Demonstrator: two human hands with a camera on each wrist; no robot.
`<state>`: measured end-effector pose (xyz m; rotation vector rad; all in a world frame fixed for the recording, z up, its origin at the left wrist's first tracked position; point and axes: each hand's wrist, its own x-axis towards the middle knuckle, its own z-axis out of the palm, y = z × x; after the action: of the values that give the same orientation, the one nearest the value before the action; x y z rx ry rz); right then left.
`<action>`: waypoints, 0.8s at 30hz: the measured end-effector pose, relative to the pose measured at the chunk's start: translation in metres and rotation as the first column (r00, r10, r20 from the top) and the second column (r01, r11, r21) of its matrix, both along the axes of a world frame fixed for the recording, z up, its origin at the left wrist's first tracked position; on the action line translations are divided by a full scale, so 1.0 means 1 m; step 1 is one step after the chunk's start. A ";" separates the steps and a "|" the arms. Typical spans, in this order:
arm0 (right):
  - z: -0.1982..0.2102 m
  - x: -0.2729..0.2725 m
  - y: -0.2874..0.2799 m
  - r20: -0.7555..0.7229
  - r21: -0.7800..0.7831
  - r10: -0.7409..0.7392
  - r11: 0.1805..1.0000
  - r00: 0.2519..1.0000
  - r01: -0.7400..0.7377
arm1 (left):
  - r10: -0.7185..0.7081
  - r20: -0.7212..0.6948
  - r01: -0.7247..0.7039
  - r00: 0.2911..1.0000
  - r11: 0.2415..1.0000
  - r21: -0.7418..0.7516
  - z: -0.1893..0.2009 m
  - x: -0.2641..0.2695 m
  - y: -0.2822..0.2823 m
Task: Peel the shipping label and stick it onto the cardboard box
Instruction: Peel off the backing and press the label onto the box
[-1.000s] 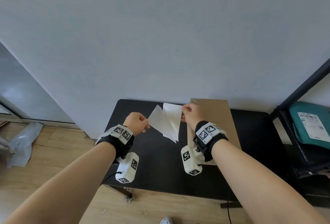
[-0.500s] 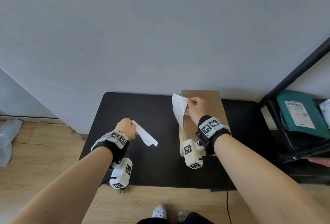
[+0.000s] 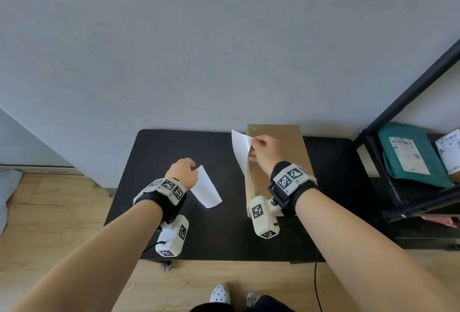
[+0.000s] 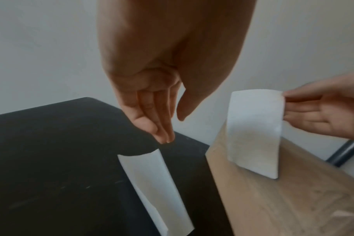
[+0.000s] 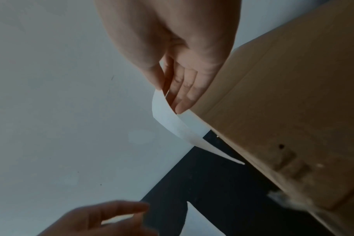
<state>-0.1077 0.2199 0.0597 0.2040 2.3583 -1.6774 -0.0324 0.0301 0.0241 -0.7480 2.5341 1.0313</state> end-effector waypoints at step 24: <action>0.038 0.031 -0.013 -0.119 -0.133 0.100 0.984 0.988 -0.116 | -0.203 -0.227 0.125 0.952 0.941 -0.314 0.081 0.001 0.063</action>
<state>-0.0770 0.2072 0.0975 -0.0440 2.2720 -1.8361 -0.0316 0.0936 0.1052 -0.4843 2.9611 0.7409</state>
